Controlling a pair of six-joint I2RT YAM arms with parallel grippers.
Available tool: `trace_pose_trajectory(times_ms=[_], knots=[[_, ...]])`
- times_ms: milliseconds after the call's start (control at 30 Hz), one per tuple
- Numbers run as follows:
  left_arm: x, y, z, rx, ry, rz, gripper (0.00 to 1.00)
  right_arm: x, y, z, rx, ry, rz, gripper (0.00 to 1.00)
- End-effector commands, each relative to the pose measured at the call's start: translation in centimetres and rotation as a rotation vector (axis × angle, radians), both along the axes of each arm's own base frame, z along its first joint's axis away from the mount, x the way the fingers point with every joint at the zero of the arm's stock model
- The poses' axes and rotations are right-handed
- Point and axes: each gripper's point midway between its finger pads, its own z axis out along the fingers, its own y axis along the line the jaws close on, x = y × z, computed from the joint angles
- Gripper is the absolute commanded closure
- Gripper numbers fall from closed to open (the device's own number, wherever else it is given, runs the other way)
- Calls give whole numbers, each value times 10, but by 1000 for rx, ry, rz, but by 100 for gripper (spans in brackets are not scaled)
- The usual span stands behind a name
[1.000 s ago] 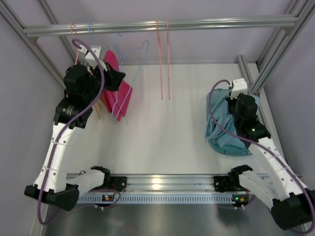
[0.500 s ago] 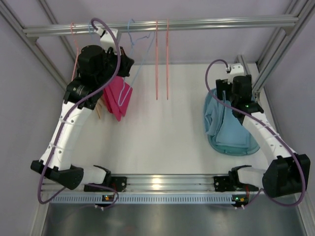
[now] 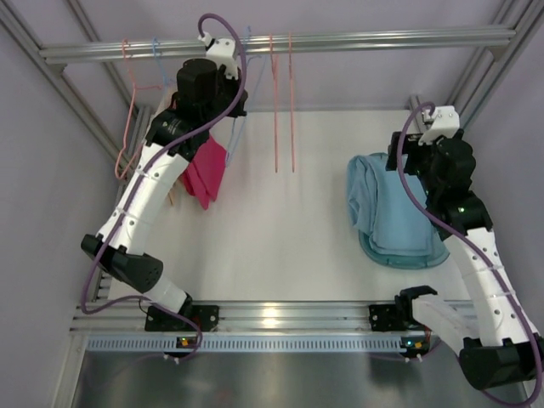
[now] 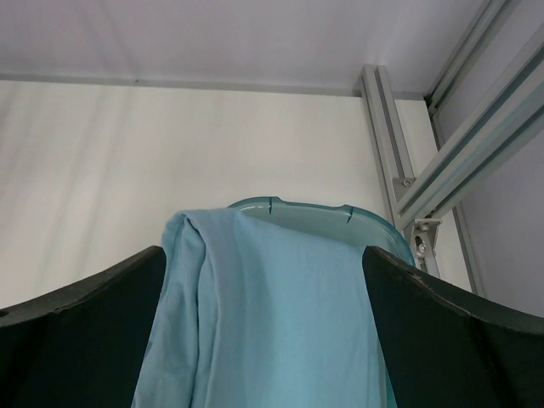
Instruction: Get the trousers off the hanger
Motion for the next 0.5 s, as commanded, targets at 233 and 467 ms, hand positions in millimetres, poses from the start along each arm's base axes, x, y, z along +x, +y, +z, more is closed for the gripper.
trace_pose_trajectory(times_ms=[233, 467], knots=[[10, -32, 5, -7, -30, -20, 100, -19, 1, 37, 58, -61, 18, 1], [10, -30, 6, -1, -34, -8, 60, -21, 0, 42, 59, -67, 18, 0]])
